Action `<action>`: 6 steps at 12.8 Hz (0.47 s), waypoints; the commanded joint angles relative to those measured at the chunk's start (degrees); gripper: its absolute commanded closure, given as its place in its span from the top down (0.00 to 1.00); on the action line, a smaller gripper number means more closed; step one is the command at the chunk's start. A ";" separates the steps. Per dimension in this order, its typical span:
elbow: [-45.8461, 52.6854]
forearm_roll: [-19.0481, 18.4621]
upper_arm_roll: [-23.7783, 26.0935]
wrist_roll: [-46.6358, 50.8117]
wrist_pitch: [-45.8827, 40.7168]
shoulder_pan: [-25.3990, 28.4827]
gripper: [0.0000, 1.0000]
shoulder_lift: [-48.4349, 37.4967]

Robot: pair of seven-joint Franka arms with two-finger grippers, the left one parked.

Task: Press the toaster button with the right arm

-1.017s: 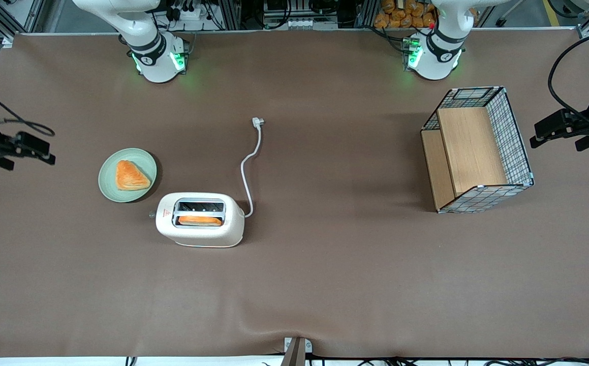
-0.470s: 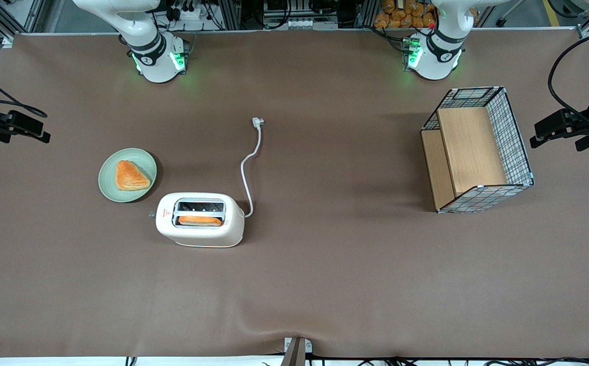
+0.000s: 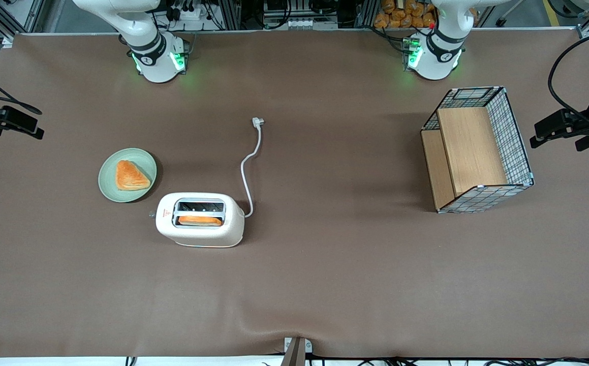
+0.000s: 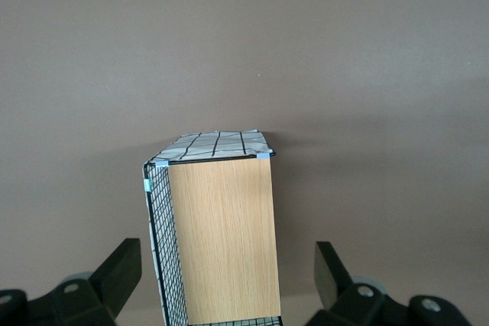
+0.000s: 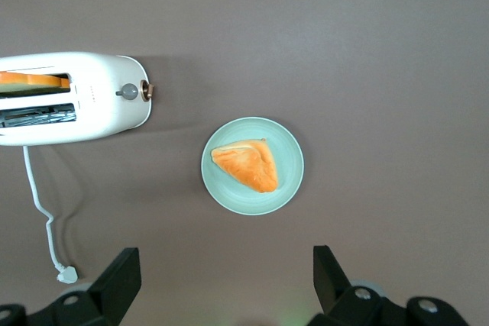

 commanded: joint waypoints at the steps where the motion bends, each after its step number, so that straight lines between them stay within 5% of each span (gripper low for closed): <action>1: 0.37 -1.88 0.39 -1.56 -0.55 -0.43 1.00 -0.28; 6: 0.37 -1.54 0.39 -1.48 -0.55 -0.52 1.00 -0.27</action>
